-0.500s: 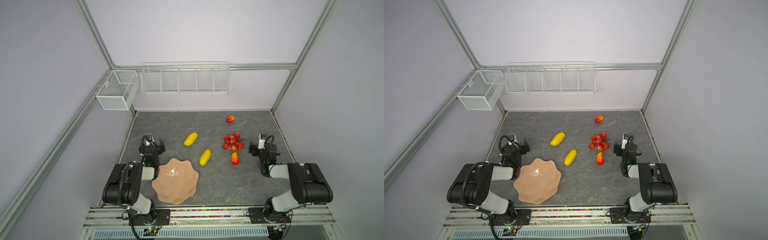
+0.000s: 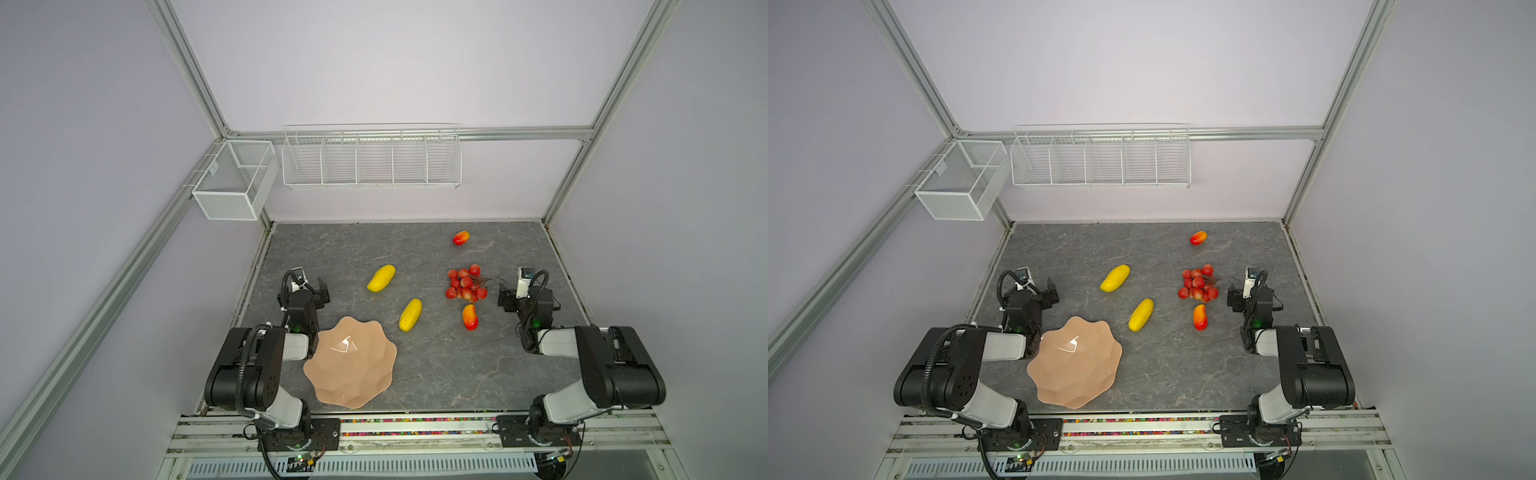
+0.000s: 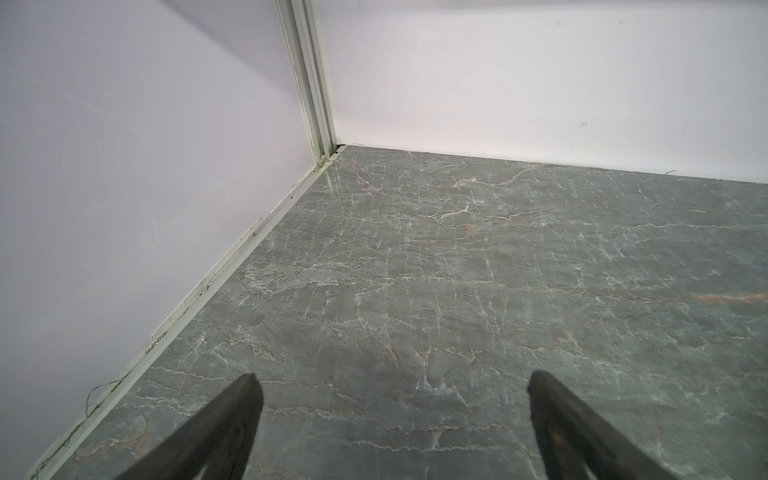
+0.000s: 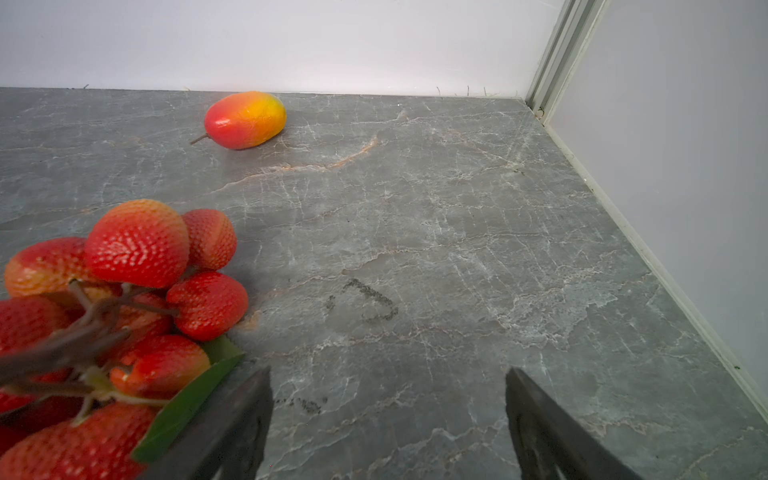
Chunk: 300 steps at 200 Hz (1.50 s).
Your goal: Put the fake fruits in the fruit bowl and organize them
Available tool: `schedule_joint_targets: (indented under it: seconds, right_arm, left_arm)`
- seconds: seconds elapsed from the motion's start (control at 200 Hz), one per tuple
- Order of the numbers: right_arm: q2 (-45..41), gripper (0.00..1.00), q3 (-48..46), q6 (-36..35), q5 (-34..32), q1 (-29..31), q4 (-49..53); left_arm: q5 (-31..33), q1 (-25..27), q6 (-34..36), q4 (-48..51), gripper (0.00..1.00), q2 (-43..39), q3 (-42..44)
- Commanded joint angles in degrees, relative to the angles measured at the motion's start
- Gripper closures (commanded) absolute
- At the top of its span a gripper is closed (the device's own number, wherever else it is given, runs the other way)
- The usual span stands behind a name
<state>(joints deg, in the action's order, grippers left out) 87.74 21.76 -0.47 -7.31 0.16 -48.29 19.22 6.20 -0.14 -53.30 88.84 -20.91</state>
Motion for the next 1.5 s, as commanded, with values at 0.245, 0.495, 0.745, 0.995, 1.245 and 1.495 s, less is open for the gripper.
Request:
schedule_joint_targets:
  seconds: [0.245,0.495,0.745,0.995,1.245,1.495]
  right_arm:
    - [-0.39,0.12,0.12,-0.85,-0.46,0.3,-1.22]
    - [-15.84,0.1,3.24,3.24,-6.8,0.97,16.87]
    - [-18.66,0.11,23.81,9.17,15.19,2.66,57.31]
    - [-15.66,0.03,25.49,15.21,22.83,3.75,60.18]
    - [-7.69,0.24,27.91,17.4,24.62,3.64,57.08]
    - [-0.9,0.4,31.27,18.0,24.77,3.68,54.92]
  left_arm:
    - [-0.28,-0.48,0.02,-0.4,0.01,0.38,-0.99]
    - [5.84,-0.35,-2.59,18.45,0.01,-12.8,-6.36]
    - [-21.72,2.11,-14.35,53.74,0.01,-23.18,-23.59]
    - [-30.66,24.78,-11.81,62.29,0.01,-24.9,-28.53]
    - [-29.43,30.78,-14.65,59.58,0.01,-25.59,-26.44]
    - [-31.14,31.16,-13.74,59.07,0.01,-23.07,-27.24]
